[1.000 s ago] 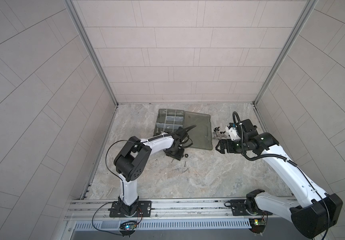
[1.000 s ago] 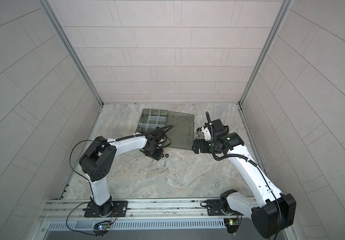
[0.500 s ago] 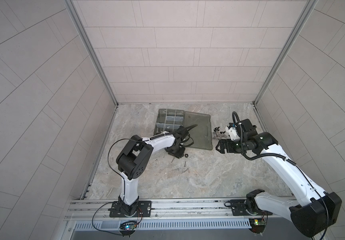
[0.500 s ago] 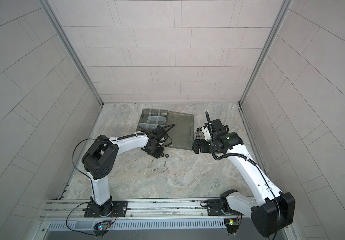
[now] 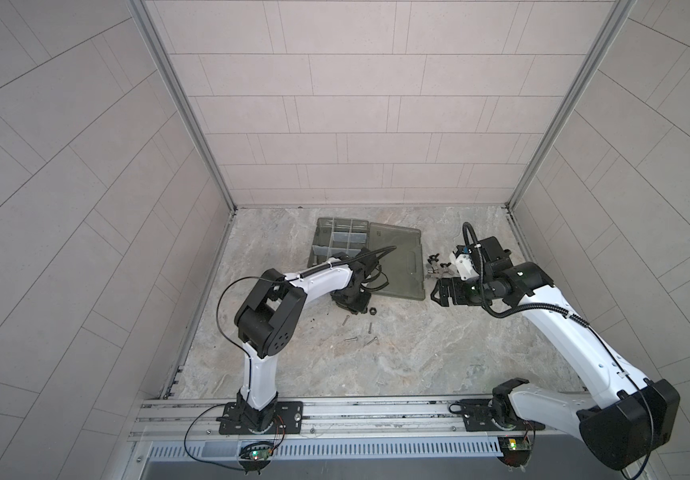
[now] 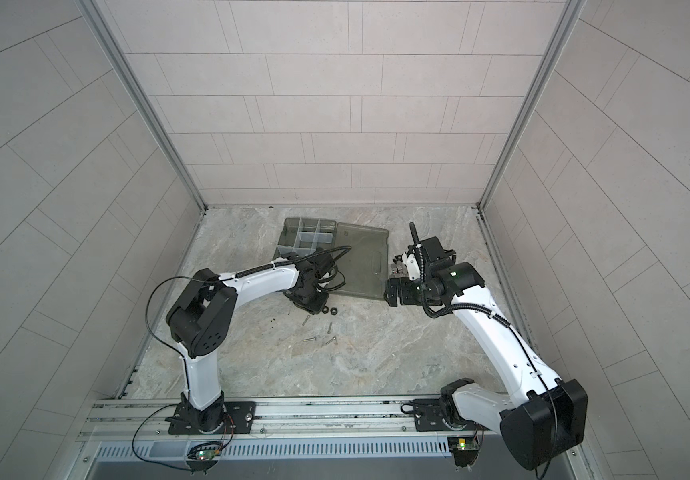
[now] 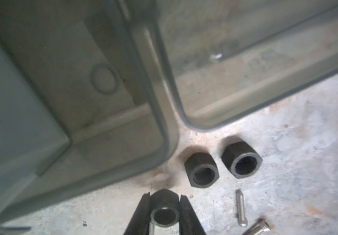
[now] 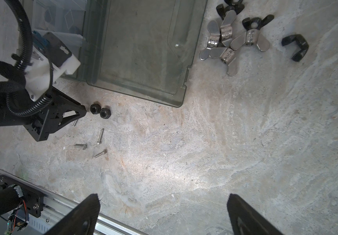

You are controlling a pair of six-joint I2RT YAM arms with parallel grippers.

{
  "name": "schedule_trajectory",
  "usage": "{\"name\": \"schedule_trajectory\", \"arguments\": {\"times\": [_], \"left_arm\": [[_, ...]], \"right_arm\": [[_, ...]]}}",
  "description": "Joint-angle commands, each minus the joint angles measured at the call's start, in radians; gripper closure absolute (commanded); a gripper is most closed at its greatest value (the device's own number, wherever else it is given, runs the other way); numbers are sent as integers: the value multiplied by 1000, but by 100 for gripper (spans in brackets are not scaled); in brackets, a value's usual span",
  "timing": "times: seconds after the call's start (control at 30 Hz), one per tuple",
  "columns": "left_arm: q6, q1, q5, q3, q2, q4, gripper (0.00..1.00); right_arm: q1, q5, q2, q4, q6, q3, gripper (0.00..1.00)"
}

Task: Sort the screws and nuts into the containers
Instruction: 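Carry the black nut into a box compartment and open the left gripper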

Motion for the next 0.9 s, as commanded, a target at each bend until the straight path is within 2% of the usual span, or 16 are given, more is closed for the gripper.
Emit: {"name": "schedule_trajectory", "arguments": {"times": [0.0, 0.3, 0.67, 0.87], "left_arm": [[0, 1, -38, 85, -26, -107, 84], [21, 51, -61, 240, -22, -198, 84], [49, 226, -49, 258, -23, -202, 83], [56, 262, -24, 269, 16, -198, 83]], "right_arm": [[-1, 1, 2, -8, -12, 31, 1], [0, -6, 29, -5, -17, 68, 1], [0, -6, 125, 7, -26, 151, 1], [-1, -8, 188, 13, -26, 205, 1]]}}
